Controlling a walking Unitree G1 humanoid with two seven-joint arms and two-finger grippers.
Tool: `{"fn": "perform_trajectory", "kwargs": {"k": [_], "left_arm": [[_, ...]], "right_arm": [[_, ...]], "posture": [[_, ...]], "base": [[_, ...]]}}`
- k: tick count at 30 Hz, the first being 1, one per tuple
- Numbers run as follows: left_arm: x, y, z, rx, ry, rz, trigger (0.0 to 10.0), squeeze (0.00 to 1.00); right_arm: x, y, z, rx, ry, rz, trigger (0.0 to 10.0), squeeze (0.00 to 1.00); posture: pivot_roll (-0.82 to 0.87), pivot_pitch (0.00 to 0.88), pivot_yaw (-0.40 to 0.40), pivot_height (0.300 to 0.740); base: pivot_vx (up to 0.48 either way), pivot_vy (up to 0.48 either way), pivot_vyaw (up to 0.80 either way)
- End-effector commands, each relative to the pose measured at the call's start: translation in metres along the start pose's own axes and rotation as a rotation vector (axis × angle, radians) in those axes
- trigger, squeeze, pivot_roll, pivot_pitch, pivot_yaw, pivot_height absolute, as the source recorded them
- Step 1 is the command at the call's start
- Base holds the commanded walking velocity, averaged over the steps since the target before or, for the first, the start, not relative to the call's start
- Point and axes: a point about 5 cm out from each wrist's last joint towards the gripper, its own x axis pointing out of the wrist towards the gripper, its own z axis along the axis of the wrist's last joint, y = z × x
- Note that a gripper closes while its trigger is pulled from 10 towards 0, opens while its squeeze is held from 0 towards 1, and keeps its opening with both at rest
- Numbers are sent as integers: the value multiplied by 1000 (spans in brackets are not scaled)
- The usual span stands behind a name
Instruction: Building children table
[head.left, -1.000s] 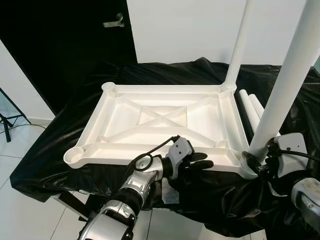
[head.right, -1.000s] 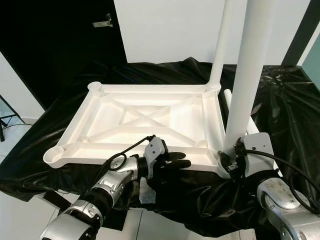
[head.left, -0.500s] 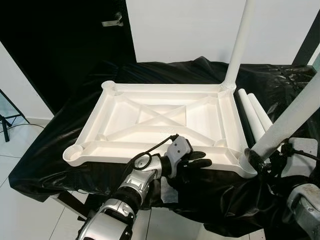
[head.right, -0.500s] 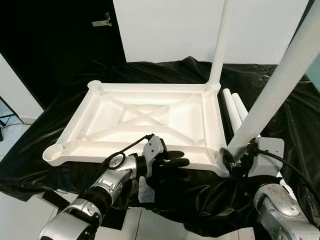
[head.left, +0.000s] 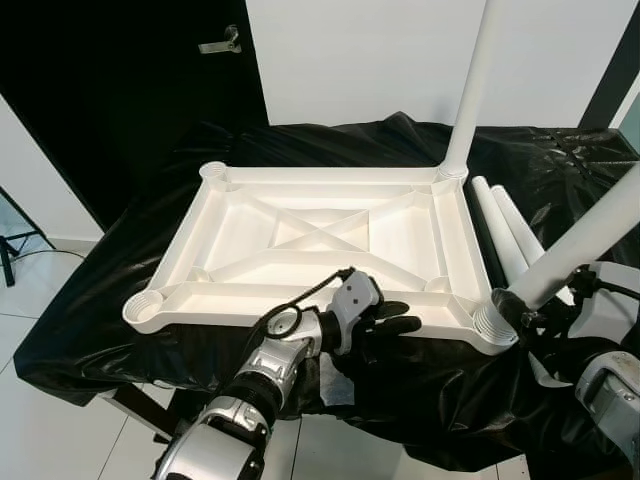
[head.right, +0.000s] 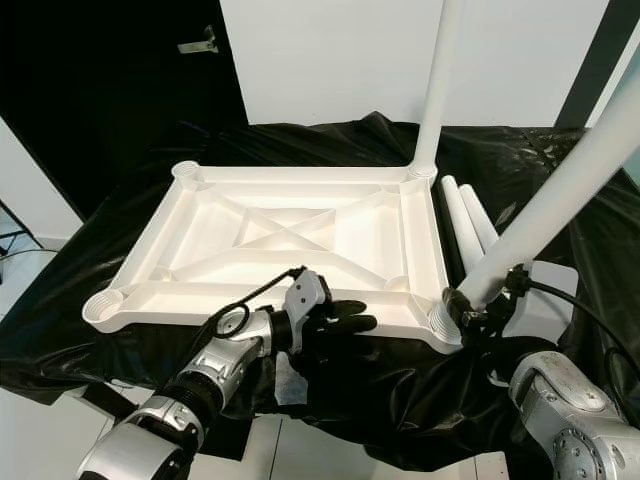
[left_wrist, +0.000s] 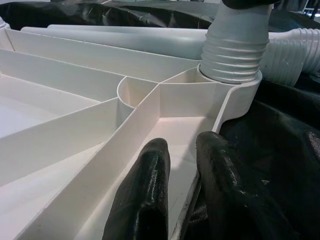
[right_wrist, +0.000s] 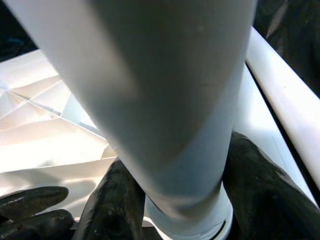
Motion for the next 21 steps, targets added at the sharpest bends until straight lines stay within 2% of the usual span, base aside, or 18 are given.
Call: {"fn": "perform_trajectory", "kwargs": {"k": [1,2,3,5,12,21], "left_arm": [[7,-9,-11,-31,62,-25,10000,0],[7,-9,-11,-31,62,-25,10000,0],[6,-9,-12,-33,62,-20,10000,0],[5,-9,-12,-34,62,-18,10000,0],[5,-9,-13,-35,62,-17,10000,0],[4,-10,-13,-36,63,-20,10000,0]], "right_arm": [[4,26,-36,45,244,194,10000,0],[4,26,-36,45,244,194,10000,0],[1,21,-38,-21,294,191,10000,0],[-1,17,-39,-57,325,184,10000,0],[-3,12,-36,-102,351,193,10000,0],[-3,10,-35,-98,359,201,10000,0]], "posture": [[-239,17,45,740],[-239,17,45,740],[-236,17,41,740],[-236,17,41,740],[-236,20,41,740],[-234,26,48,740]], "base": [[0,0,0],[0,0,0],[0,0,0],[0,0,0],[0,0,0],[0,0,0]]}}
